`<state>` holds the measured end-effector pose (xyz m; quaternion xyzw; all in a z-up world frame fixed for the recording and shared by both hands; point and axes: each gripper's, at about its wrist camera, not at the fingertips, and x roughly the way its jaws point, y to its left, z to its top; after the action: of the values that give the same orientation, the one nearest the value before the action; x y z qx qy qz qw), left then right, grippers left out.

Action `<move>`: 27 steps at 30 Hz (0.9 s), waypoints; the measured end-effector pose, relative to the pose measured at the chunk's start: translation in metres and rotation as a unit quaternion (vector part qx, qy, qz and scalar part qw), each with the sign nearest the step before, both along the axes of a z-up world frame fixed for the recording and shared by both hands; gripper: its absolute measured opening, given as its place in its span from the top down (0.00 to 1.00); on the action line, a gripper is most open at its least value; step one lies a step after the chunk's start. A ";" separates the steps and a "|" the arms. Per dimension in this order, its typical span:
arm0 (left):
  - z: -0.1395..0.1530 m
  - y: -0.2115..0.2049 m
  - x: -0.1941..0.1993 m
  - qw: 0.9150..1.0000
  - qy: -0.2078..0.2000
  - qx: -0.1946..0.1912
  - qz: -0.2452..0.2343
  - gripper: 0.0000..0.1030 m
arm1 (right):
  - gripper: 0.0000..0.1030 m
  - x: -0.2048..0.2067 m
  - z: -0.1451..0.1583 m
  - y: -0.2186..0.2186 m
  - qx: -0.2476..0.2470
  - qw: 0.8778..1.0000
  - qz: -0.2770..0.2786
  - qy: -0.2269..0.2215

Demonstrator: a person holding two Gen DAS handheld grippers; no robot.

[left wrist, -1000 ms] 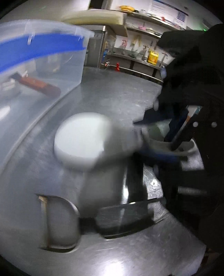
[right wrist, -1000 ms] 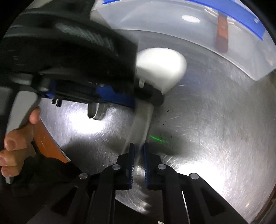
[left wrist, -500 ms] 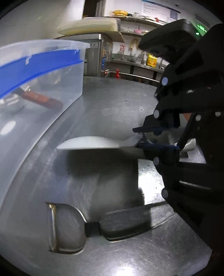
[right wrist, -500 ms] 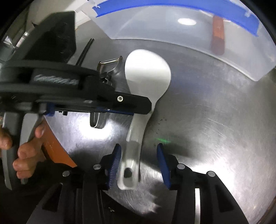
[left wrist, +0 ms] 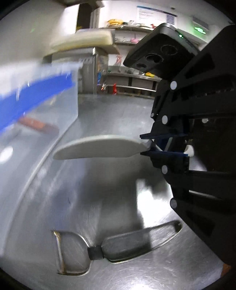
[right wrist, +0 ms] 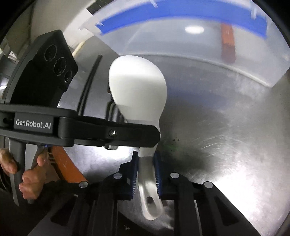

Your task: Organize utensils

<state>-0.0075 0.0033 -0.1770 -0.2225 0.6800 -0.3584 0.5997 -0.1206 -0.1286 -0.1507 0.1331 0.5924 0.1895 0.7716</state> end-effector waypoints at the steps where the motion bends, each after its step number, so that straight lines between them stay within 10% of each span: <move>1: 0.010 -0.001 -0.001 1.000 -0.010 -0.006 -0.006 0.89 | 0.81 -0.007 0.005 -0.001 -0.002 1.000 0.000 -0.009; 9: 0.129 -0.017 0.022 0.986 -0.135 -0.087 -0.053 0.89 | 0.81 -0.007 0.125 -0.017 -0.033 0.989 -0.015 -0.142; 15: 0.186 -0.059 0.106 0.972 -0.205 -0.085 -0.077 0.89 | 0.82 0.077 0.178 -0.044 -0.077 0.980 -0.034 -0.181; 27: 0.055 -0.091 0.261 0.999 0.003 0.004 -0.052 0.89 | 0.82 0.246 0.062 -0.051 -0.048 0.996 -0.035 0.059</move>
<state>0.2535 -0.0877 -0.1216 -0.1853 0.6941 -0.3859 0.5788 0.1251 -0.1798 -0.0891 0.1276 0.6402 0.1255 0.7471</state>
